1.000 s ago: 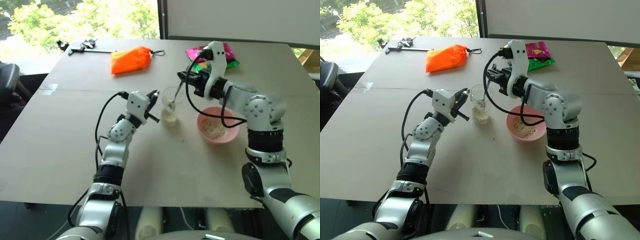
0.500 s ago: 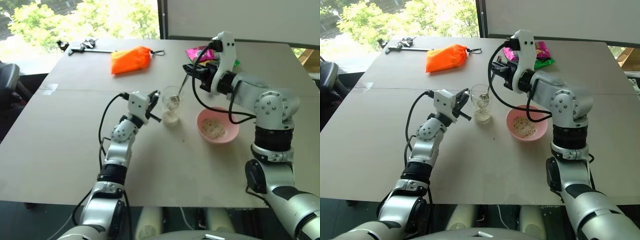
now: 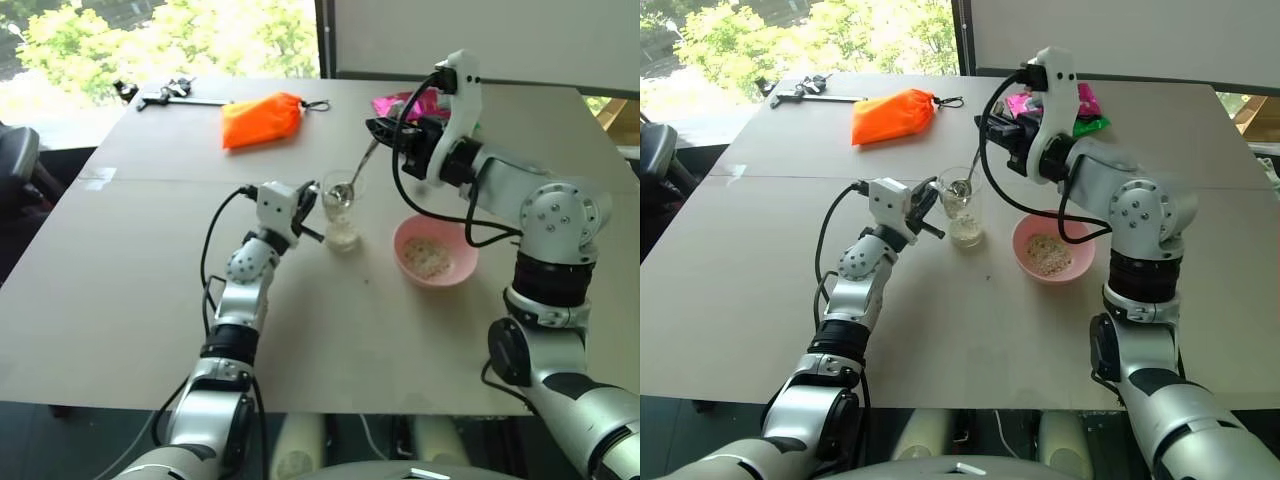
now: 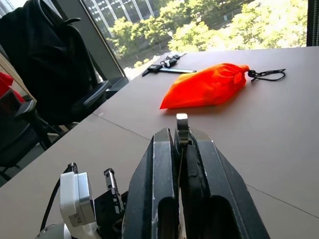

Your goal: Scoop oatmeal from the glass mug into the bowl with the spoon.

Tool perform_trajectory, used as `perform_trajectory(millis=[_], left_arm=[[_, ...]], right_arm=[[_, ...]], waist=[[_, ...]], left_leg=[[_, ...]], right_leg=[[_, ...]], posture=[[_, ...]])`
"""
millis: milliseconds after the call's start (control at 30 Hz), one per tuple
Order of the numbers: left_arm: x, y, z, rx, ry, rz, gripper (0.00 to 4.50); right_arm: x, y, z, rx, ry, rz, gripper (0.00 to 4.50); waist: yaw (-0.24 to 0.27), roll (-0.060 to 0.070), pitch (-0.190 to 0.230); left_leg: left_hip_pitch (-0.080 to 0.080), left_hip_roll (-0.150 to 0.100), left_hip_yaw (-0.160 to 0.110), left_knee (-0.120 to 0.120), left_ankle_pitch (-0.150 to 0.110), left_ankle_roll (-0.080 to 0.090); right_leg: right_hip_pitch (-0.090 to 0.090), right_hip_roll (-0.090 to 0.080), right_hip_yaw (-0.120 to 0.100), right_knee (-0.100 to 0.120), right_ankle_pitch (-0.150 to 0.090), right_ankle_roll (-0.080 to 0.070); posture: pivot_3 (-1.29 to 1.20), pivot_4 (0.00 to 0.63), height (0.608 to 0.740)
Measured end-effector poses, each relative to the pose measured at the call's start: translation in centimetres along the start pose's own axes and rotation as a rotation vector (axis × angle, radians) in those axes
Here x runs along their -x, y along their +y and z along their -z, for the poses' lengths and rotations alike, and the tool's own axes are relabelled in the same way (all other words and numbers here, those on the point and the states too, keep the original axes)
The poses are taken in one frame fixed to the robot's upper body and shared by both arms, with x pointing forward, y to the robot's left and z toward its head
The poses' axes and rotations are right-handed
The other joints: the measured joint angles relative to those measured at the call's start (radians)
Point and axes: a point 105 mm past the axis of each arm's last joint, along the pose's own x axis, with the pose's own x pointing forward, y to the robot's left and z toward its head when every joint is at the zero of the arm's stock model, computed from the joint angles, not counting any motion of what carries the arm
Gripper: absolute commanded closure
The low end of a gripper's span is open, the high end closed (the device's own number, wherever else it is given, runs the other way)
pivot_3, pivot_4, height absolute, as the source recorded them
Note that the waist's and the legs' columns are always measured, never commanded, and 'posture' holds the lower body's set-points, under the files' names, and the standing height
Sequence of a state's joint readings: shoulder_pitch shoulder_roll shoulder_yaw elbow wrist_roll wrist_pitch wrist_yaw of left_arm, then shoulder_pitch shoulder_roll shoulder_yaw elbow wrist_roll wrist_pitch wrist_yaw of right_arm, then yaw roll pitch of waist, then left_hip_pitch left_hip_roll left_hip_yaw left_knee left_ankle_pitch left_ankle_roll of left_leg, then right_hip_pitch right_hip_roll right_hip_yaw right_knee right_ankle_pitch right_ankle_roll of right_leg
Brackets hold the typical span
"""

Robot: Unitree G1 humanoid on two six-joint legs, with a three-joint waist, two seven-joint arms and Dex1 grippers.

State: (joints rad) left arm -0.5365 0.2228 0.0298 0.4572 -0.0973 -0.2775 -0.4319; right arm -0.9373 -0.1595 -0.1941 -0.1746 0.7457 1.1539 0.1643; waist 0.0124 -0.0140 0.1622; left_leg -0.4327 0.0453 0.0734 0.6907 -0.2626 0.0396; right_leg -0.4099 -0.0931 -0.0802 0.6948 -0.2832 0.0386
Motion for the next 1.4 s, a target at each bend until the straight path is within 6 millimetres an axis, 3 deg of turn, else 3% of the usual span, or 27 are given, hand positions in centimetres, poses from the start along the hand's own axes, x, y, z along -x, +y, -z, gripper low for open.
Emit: perform_trajectory(millis=[200, 533, 833, 1200, 1400], left_arm=[[-0.1, -0.4, -0.1, 0.006, -0.019, 0.004, 4.48], [-0.4, -1.1, -0.3, -0.008, -0.082, 0.002, 4.48], [-0.7, -1.3, 0.2, 0.002, -0.102, -0.015, 4.48], [-0.8, -1.5, 0.4, 0.009, -0.122, -0.022, 4.48], [-0.9, -2.0, 0.3, 0.014, -0.142, -0.009, 4.48]], right_arm=[[0.1, -2.2, 2.0, -0.249, 0.003, 0.121, 4.5], [1.9, -4.0, 1.6, -0.496, -0.046, 0.236, 4.5], [2.4, -4.1, 1.1, -0.541, -0.043, 0.246, 4.5], [3.3, -3.8, -1.2, -0.539, -0.103, 0.204, 4.5], [3.7, -4.6, -0.3, -0.587, -0.105, 0.229, 4.5]], waist=[[0.0, 0.0, 0.0], [0.0, 0.0, 0.0], [-0.001, 0.0, 0.0], [-0.002, 0.0, 0.0], [-0.002, 0.0, 0.0]], left_leg=[[-0.001, 0.0, 0.0, 0.0, 0.0, 0.0], [0.0, 0.0, 0.0, 0.0, 0.0, 0.0], [-0.001, 0.0, 0.0, 0.0, 0.0, 0.0], [-0.001, 0.0, 0.001, 0.0, 0.0, 0.0], [-0.002, 0.0, 0.001, 0.0, 0.0, 0.001]], right_leg=[[0.0, 0.0, 0.0, 0.0, 0.0, 0.0], [0.0, 0.0, 0.0, 0.0, 0.0, 0.0], [0.0, 0.0, 0.0, 0.0, 0.0, 0.0], [-0.001, 0.0, 0.001, 0.0, 0.0, 0.0], [-0.001, 0.0, 0.001, 0.0, 0.0, 0.0]], posture=[[0.0, 0.15, 0.696], [0.0, 0.15, 0.696], [0.0, 0.15, 0.696], [0.0, 0.15, 0.696], [0.0, 0.15, 0.696]])
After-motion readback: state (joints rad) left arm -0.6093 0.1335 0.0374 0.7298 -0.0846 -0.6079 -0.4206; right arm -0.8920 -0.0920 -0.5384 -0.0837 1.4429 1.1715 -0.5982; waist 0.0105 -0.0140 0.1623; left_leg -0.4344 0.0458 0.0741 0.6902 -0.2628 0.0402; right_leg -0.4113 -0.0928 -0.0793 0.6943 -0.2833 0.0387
